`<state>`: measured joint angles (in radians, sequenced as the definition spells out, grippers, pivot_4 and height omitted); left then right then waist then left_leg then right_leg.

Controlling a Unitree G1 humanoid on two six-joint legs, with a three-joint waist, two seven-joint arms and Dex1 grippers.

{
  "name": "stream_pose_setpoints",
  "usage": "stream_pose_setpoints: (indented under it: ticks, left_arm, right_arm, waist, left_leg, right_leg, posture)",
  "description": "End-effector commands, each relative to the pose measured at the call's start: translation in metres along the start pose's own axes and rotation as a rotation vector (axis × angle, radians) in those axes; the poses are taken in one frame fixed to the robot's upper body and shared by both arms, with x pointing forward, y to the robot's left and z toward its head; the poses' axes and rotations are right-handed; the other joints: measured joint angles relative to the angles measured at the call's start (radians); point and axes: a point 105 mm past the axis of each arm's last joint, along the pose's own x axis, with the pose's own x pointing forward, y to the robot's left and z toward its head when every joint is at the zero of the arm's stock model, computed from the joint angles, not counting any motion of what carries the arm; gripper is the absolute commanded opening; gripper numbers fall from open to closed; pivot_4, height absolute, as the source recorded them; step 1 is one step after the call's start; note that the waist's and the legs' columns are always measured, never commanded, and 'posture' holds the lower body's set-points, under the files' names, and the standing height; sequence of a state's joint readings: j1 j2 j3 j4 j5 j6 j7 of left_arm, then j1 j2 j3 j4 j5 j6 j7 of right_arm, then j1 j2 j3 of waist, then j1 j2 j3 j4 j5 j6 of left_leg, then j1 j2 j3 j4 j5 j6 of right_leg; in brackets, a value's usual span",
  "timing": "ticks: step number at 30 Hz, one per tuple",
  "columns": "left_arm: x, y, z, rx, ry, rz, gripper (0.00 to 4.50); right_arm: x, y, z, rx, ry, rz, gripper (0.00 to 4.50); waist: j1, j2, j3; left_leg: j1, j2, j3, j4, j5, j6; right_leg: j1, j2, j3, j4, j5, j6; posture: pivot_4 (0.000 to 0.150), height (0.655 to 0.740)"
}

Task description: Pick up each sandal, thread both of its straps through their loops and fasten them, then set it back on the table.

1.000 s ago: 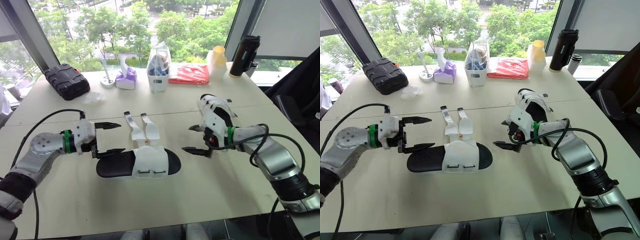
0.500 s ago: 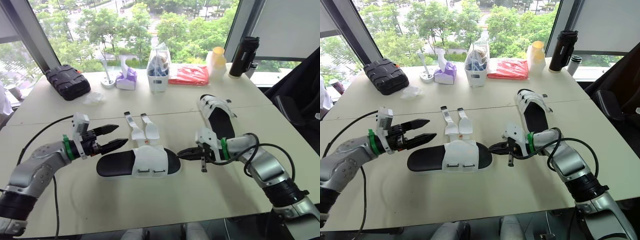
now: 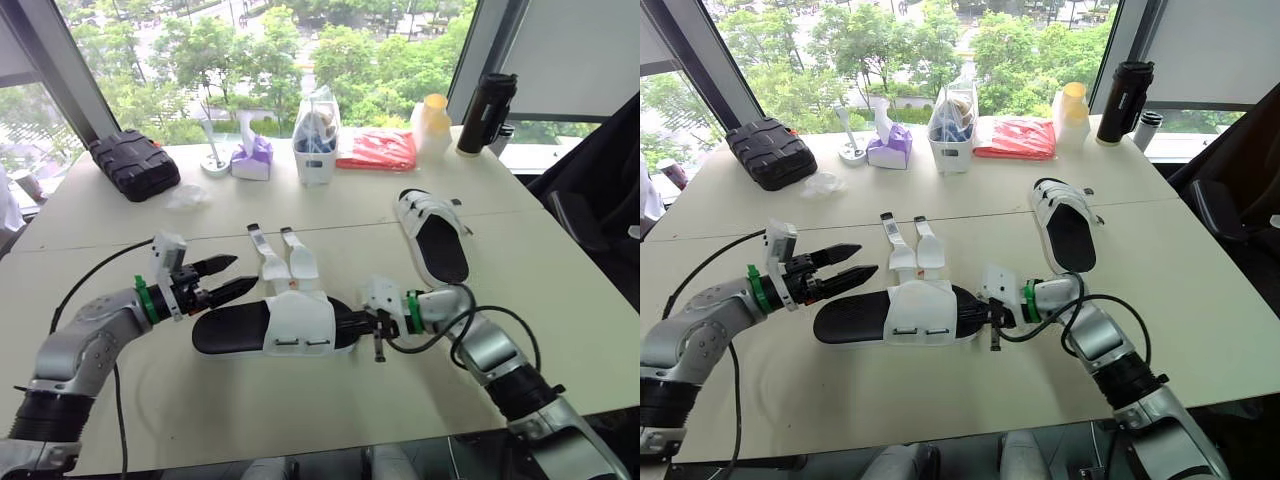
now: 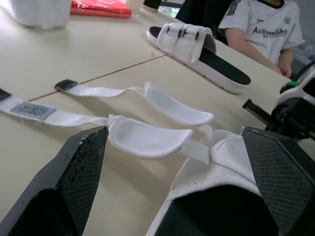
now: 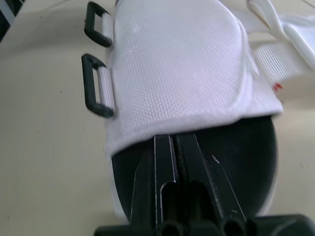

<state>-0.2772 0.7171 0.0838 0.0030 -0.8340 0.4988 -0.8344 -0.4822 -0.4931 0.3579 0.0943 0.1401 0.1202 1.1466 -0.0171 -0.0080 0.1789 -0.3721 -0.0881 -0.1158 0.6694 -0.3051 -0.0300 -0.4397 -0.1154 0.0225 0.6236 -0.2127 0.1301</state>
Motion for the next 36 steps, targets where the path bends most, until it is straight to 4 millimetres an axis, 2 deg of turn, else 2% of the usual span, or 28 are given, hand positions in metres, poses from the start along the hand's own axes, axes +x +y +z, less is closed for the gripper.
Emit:
stream_pose_setpoints:
  ticks: [1,7,11,16,19,27,29,36]
  left_arm:
    - [0.001,0.008,0.012,-0.048,-0.055,0.034,4.50]
    - [0.017,0.029,-0.010,-0.324,-0.053,0.103,4.50]
    - [0.030,0.029,-0.026,-0.520,0.014,0.096,4.50]
    - [0.039,0.027,-0.030,-0.648,0.041,0.082,4.50]
    - [0.062,0.031,-0.024,-0.789,-0.033,0.069,4.50]
    - [0.087,0.040,-0.026,-0.938,-0.122,0.095,4.50]
    - [0.093,0.049,-0.028,-0.975,-0.172,0.144,4.50]
    - [0.094,0.068,-0.035,-1.005,-0.251,0.241,4.50]
  right_arm:
    - [0.010,0.004,0.001,-0.024,-0.015,0.040,0.05]
    - [0.020,0.009,-0.015,-0.031,0.027,0.103,0.05]
    - [0.021,0.007,-0.012,-0.042,0.017,0.111,0.05]
    - [0.020,0.005,-0.012,-0.053,0.023,0.116,0.05]
    - [0.019,0.005,-0.012,-0.063,0.034,0.117,0.05]
    - [0.019,0.004,-0.012,-0.069,0.041,0.114,0.05]
    - [0.019,0.004,-0.012,-0.072,0.044,0.110,0.05]
    - [0.018,0.006,-0.014,-0.077,0.056,0.107,0.05]
  waist:
    - [-0.001,-0.001,0.000]
    - [-0.008,-0.003,-0.002]
    - [-0.009,-0.003,-0.003]
    - [-0.015,-0.003,-0.003]
    - [-0.015,-0.005,-0.004]
    - [-0.025,-0.008,-0.006]
    - [-0.023,-0.008,-0.006]
    - [-0.022,-0.009,-0.010]
  left_leg:
    - [0.000,0.000,0.000,0.000,0.000,0.000]
    - [0.004,0.000,0.000,0.000,0.001,-0.001]
    - [0.012,0.000,0.000,-0.002,-0.001,0.002]
    - [0.016,0.000,-0.001,-0.003,-0.001,0.002]
    - [0.016,0.000,-0.002,-0.003,-0.001,0.002]
    - [0.015,0.000,-0.002,-0.003,0.002,-0.004]
    - [0.016,0.000,-0.002,-0.003,0.002,-0.004]
    - [0.017,0.000,-0.002,-0.003,0.001,-0.003]
  right_leg:
    - [0.000,0.000,0.000,0.000,0.000,0.000]
    - [0.002,0.001,0.000,0.002,0.000,0.000]
    - [0.009,0.002,0.000,0.002,0.000,0.000]
    - [0.013,0.002,0.000,0.001,0.000,0.000]
    - [0.013,0.002,0.000,0.001,0.000,0.000]
    - [0.013,0.002,0.000,-0.001,0.000,0.000]
    - [0.013,0.002,0.000,-0.001,0.000,0.000]
    - [0.015,0.002,0.000,-0.001,0.000,0.000]
  posture:
    - [0.150,0.7400]
    - [0.150,0.7400]
    - [0.150,0.7400]
    - [0.150,0.7400]
    - [0.150,0.7400]
    - [0.150,0.7400]
    - [0.150,0.7400]
    - [0.150,0.7400]
